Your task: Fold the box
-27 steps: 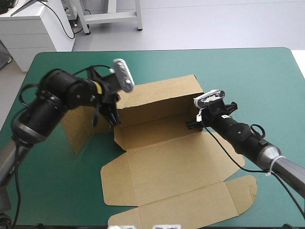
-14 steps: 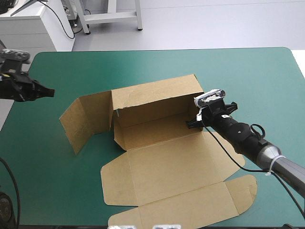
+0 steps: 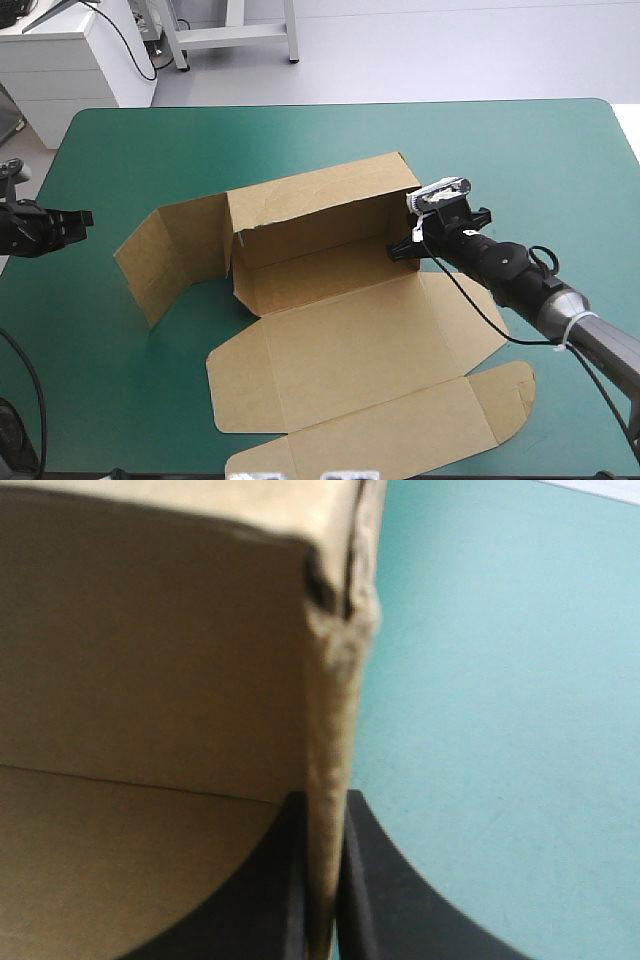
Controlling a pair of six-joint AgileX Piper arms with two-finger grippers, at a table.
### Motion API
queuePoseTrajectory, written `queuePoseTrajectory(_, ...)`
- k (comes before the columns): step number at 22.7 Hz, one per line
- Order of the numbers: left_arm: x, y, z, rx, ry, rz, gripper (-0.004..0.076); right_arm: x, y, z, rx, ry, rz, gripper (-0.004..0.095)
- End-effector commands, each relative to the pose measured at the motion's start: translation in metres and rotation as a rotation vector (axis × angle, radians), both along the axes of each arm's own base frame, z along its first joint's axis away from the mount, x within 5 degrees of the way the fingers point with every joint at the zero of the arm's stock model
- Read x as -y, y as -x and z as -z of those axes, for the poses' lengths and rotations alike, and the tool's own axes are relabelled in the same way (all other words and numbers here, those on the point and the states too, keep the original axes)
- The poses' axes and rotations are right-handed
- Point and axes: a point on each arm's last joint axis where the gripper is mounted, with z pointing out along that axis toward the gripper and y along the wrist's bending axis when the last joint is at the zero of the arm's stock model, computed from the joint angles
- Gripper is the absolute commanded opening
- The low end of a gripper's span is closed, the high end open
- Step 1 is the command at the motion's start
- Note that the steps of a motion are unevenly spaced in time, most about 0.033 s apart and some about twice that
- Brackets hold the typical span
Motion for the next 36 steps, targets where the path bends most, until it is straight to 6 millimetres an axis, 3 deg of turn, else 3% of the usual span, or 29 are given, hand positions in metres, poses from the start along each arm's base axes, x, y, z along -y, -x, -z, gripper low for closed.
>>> queuePoseTrajectory(1, 0.004, 0.002, -0.021, 0.109, 0.000, -0.023, -0.0008, 0.007, -0.005, -0.024, -0.028, -0.105, -0.057, -0.0019)
queuePoseTrajectory(4, 0.005, 0.001, -0.022, 0.126, 0.011, -0.029, -0.0008, 0.031, -0.021, -0.045, -0.185, -0.078, -0.054, -0.0013)
queuePoseTrajectory(9, 0.006, 0.000, -0.023, 0.137, 0.027, -0.032, -0.0008, 0.037, -0.024, -0.113, -0.258, 0.033, 0.015, -0.0013)
queuePoseTrajectory(12, 0.006, 0.000, -0.023, 0.140, 0.033, -0.032, -0.0008, 0.039, -0.026, -0.131, -0.349, 0.023, 0.068, -0.0013)
queuePoseTrajectory(15, 0.006, 0.000, -0.024, 0.145, 0.033, -0.036, -0.0008, 0.040, -0.027, -0.123, -0.587, 0.083, 0.099, -0.0013)
queuePoseTrajectory(20, 0.008, -0.002, -0.026, 0.172, 0.077, -0.040, -0.0008, 0.038, -0.034, -0.117, -0.615, 0.040, 0.138, -0.0013)
queuePoseTrajectory(25, 0.008, -0.002, -0.027, 0.174, 0.080, -0.041, -0.0008, 0.035, -0.049, -0.095, -0.674, 0.064, 0.150, -0.0013)
queuePoseTrajectory(32, 0.011, -0.002, -0.028, 0.180, 0.105, -0.027, -0.0008, 0.026, -0.082, -0.056, -0.772, 0.066, 0.146, -0.0014)
queuePoseTrajectory(36, 0.011, -0.002, -0.027, 0.179, 0.092, -0.016, -0.0008, 0.022, -0.101, -0.055, -0.745, 0.068, 0.130, -0.0013)
